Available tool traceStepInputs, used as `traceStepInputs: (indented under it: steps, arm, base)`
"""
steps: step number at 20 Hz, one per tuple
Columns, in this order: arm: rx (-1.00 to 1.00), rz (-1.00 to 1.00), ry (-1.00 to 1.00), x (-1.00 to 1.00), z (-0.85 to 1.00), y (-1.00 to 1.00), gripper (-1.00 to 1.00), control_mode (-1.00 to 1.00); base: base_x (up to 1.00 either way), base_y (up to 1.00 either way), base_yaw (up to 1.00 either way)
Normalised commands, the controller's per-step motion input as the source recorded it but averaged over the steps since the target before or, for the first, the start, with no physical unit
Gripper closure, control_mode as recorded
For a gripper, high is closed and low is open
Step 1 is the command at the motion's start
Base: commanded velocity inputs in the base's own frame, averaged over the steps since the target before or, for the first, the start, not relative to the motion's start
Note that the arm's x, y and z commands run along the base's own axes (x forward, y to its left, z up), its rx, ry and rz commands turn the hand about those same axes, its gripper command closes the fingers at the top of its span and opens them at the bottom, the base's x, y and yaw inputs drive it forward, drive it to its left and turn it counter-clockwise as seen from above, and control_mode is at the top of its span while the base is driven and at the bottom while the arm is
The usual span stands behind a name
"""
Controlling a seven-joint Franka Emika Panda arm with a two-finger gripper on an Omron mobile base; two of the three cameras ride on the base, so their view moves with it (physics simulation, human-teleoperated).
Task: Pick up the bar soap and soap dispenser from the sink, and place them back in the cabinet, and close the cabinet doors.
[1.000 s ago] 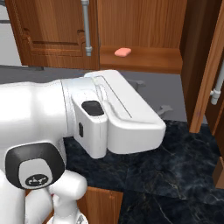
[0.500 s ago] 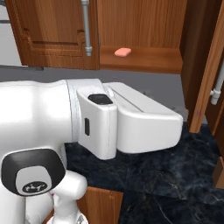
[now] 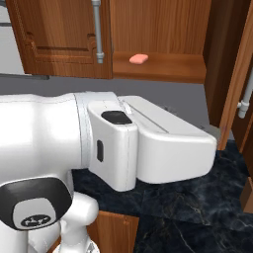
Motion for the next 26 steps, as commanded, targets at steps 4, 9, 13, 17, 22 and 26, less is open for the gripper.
traceStepInputs:
  steps: [4, 9, 13, 17, 22, 26]
  arm:
    - [0.00, 0.00, -0.02, 0.02, 0.00, -0.08, -1.00, -1.00]
    - [0.00, 0.00, -0.04, 0.01, -0.02, -0.06, -1.00, -1.00]
    - [0.04, 0.00, -0.07, 0.06, -0.09, -0.05, -1.00, -1.00]
    - [0.05, 0.01, -0.09, 0.16, -0.10, -0.11, -1.00, -1.00]
    - [0.01, 0.02, -0.07, 0.21, -0.07, -0.17, -1.00, -1.00]
    - [0.00, 0.07, -0.05, 0.19, -0.11, -0.20, -1.00, -1.00]
  base:
    - [0.00, 0.00, 0.00]
    - [0.00, 0.00, 0.00]
    - [0.00, 0.00, 0.00]
    - [0.00, 0.00, 0.00]
    - [0.00, 0.00, 0.00]
    - [0.00, 0.00, 0.00]
